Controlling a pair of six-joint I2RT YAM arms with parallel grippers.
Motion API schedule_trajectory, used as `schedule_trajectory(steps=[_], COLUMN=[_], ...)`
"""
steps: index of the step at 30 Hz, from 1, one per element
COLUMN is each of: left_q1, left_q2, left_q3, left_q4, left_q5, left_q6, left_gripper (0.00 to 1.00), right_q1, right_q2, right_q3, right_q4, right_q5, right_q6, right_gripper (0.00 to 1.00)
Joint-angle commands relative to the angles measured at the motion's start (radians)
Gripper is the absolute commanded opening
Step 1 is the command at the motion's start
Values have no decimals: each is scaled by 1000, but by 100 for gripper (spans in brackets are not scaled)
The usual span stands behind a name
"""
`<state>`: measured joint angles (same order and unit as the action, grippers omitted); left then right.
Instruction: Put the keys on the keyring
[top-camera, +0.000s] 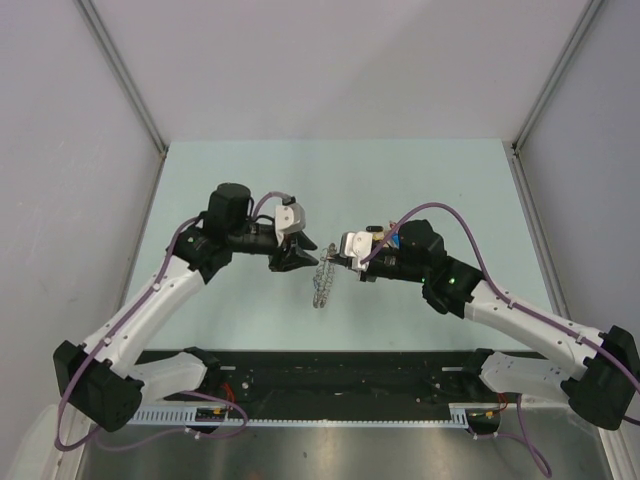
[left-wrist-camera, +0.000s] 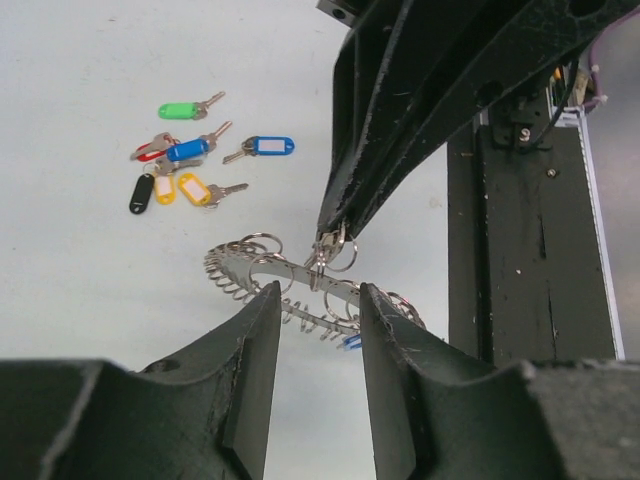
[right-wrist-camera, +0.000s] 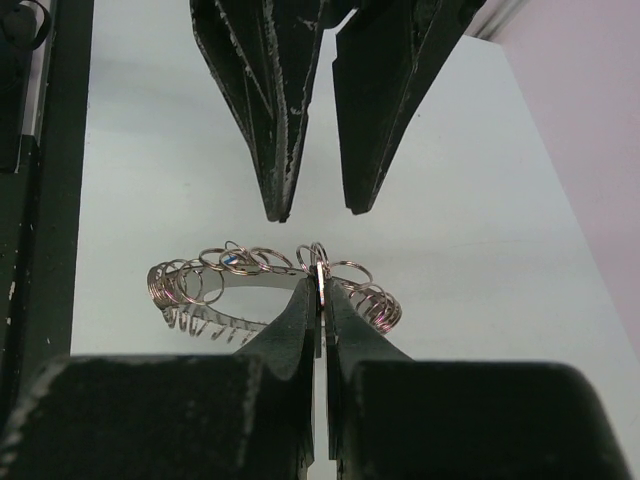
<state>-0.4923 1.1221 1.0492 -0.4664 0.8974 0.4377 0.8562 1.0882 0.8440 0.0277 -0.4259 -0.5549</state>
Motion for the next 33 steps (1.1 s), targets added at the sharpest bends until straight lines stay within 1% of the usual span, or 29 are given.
schedule_trajectory(steps=[1,4,12,16,22,26,33], left_q1=[-38,-46,-63,-69,-75,-81,-91], left_q2=[5,7,31,38,47,48,47], left_q3=[20,14,12,6,-2,-5,-15], left_q4=[-23,-3,0,3,18,18,28], left_q5=[6,-41,-71,-91,-94,-98,-114], left_q6=[56,44,42,44,41,41,35], left_gripper=[41,40,34,34,33,29,27], right_q1=[9,10,15,15,17,21,24], right_q2=[-11,-11,-10,-10,-8,-10,-16], right_q3=[58,59,60,60,59,58,60], right_q4=[38,41,46,48,52,49,51], right_q5=[12,9,6,3,-2,-1,-1], right_q6=[-16,-14,-10,-8,-4,-5,-4], right_gripper=[0,0,0,0,0,0,0])
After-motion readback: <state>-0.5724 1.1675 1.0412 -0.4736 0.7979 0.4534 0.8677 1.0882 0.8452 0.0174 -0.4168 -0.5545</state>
